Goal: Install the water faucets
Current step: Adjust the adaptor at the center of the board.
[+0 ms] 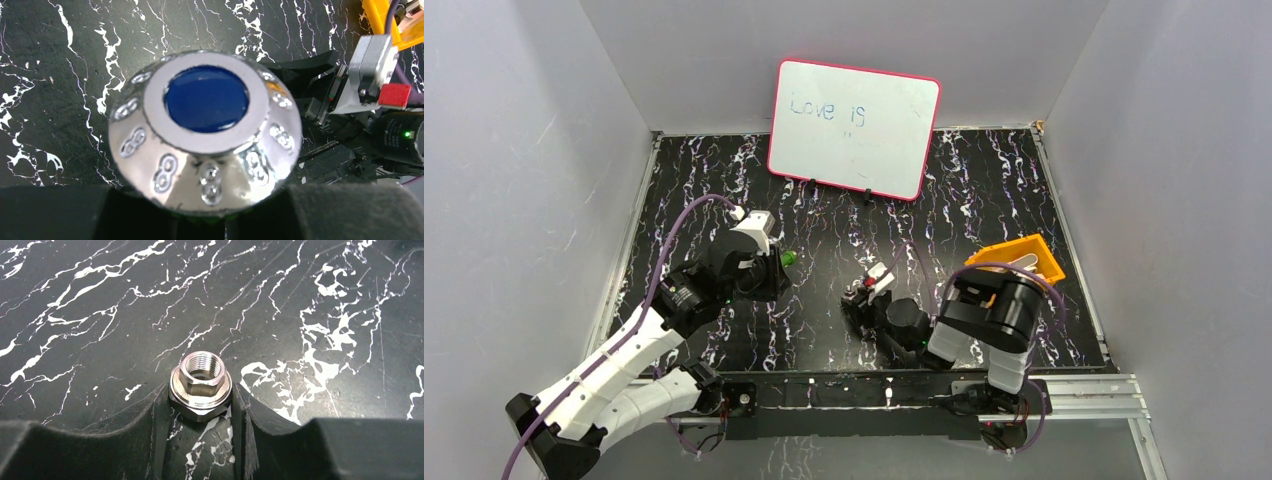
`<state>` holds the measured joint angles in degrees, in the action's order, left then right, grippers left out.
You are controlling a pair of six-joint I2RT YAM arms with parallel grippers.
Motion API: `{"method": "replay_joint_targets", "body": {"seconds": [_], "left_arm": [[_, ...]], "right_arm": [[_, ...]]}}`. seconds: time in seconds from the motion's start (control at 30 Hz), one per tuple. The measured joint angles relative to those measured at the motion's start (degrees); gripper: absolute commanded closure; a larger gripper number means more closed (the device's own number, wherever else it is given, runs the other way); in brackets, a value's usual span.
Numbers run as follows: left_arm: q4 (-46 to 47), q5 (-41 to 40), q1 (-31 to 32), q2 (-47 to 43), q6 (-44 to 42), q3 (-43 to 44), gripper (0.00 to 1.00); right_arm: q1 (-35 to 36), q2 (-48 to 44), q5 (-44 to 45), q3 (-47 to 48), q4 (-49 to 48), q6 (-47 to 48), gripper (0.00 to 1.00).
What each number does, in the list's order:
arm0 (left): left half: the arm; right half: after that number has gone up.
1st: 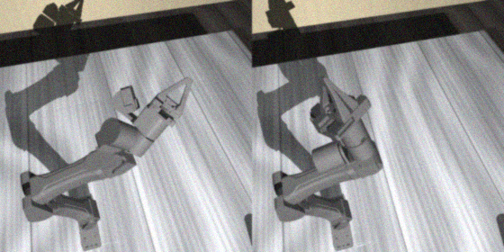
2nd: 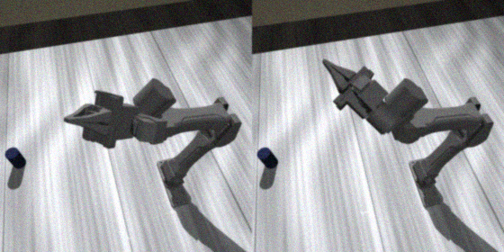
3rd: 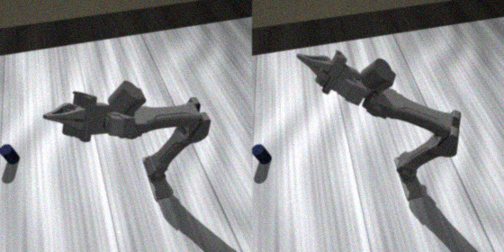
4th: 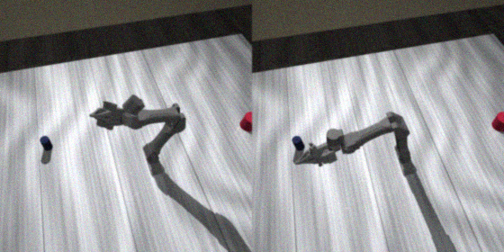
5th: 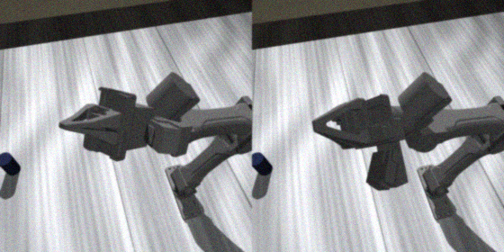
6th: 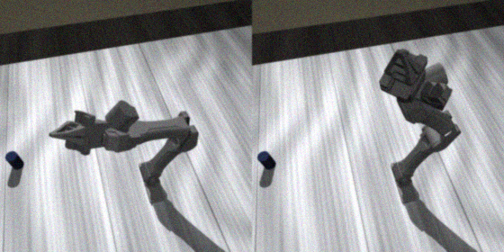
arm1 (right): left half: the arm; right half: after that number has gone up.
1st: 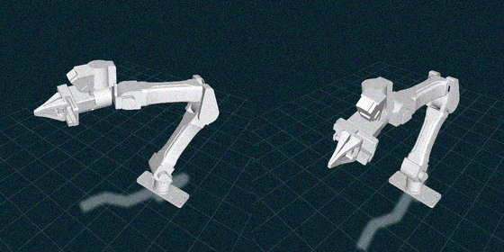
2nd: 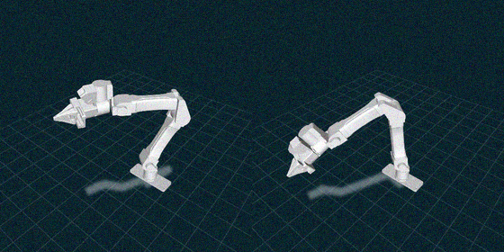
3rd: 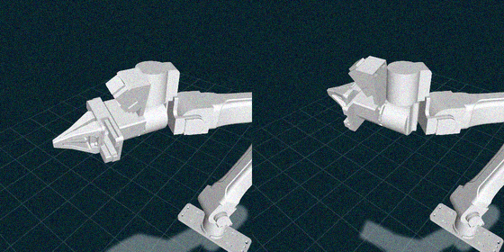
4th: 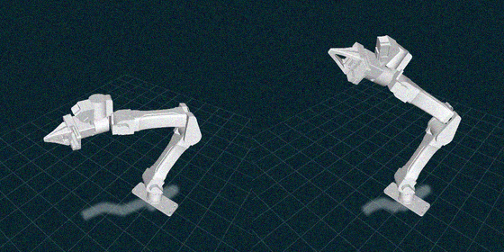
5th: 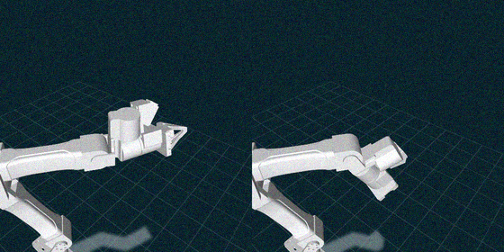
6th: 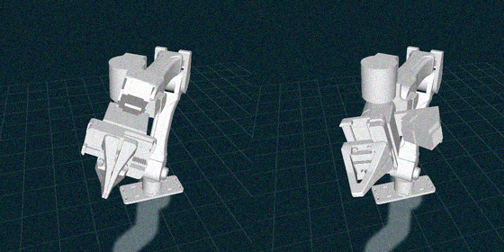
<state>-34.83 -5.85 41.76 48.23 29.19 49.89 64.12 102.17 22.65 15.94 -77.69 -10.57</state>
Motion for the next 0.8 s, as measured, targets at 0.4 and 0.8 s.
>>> {"method": "replay_joint_targets", "body": {"seconds": [0.4, 0.8], "left_arm": [[-0.2, 0.0, 0.0, -0.4, -0.5, 0.8, 1.0], [-0.2, 0.0, 0.0, -0.5, -0.7, 0.8, 1.0]], "right_arm": [[5.7, 8.1, 3.6, -0.6, -11.2, 7.0, 0.49], [6.6, -2.5, 4.3, -2.6, -8.0, 7.9, 0.3]]}}
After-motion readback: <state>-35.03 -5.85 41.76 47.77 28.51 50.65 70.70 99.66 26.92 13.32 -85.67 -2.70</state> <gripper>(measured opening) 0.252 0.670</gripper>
